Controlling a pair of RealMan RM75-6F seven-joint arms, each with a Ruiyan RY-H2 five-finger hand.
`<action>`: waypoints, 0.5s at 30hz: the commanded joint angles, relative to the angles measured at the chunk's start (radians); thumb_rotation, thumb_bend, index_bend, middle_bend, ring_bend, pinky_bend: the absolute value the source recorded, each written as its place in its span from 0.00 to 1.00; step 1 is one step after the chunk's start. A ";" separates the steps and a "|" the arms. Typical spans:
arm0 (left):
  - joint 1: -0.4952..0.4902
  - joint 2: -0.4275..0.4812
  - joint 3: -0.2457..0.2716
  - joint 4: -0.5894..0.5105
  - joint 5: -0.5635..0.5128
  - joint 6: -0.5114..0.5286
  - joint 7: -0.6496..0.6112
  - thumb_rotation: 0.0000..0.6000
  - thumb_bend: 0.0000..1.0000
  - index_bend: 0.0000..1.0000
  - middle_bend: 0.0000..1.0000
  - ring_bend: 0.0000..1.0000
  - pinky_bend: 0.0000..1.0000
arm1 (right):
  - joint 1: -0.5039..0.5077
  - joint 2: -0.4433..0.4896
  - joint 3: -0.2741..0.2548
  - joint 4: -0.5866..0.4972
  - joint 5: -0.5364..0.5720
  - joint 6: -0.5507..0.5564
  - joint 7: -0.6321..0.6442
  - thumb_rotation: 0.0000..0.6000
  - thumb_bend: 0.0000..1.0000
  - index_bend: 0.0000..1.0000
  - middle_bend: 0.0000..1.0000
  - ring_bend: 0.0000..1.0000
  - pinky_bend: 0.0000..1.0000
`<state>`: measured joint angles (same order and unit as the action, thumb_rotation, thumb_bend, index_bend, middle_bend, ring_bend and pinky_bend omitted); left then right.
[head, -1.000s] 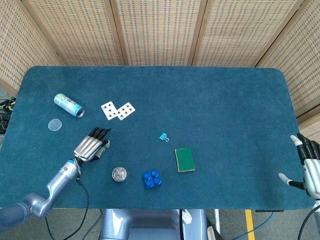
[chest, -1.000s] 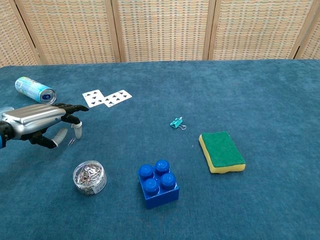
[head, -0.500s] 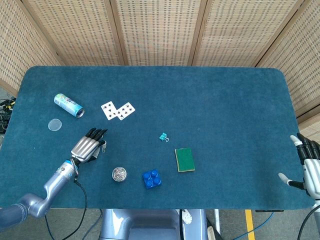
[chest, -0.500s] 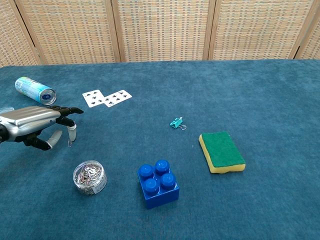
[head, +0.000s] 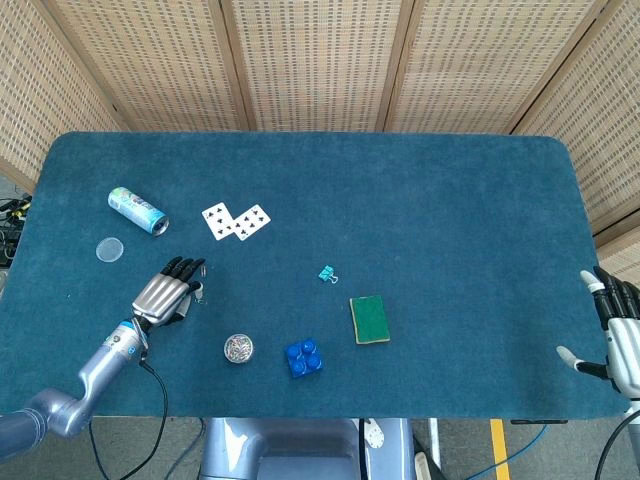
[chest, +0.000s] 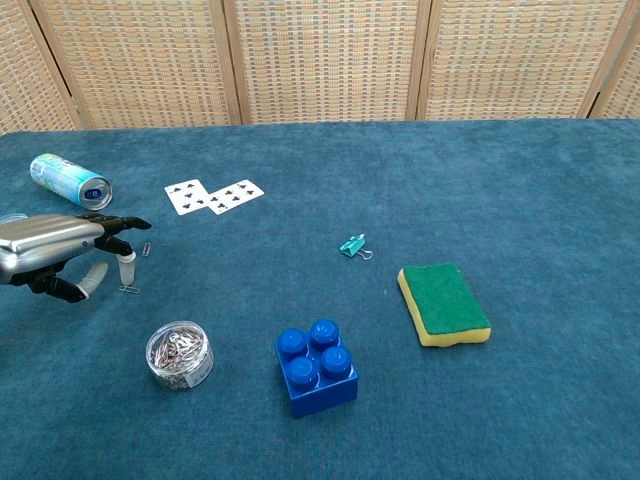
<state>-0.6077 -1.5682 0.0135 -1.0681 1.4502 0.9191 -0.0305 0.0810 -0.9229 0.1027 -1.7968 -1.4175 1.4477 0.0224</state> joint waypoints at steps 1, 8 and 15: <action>0.008 0.008 -0.005 -0.002 0.020 0.039 -0.046 1.00 0.72 0.44 0.00 0.00 0.00 | 0.000 0.000 0.000 0.000 0.000 -0.001 -0.001 1.00 0.00 0.00 0.00 0.00 0.00; 0.014 0.022 -0.004 0.013 0.039 0.067 -0.085 1.00 0.51 0.43 0.00 0.00 0.00 | 0.001 0.000 -0.001 -0.001 -0.001 -0.003 -0.001 1.00 0.00 0.00 0.00 0.00 0.00; 0.018 0.006 -0.008 0.023 0.030 0.064 -0.084 1.00 0.49 0.47 0.00 0.00 0.00 | 0.001 0.001 -0.001 0.000 -0.001 -0.003 0.004 1.00 0.00 0.00 0.00 0.00 0.00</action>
<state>-0.5900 -1.5611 0.0061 -1.0450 1.4812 0.9842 -0.1142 0.0825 -0.9223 0.1019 -1.7970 -1.4186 1.4442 0.0260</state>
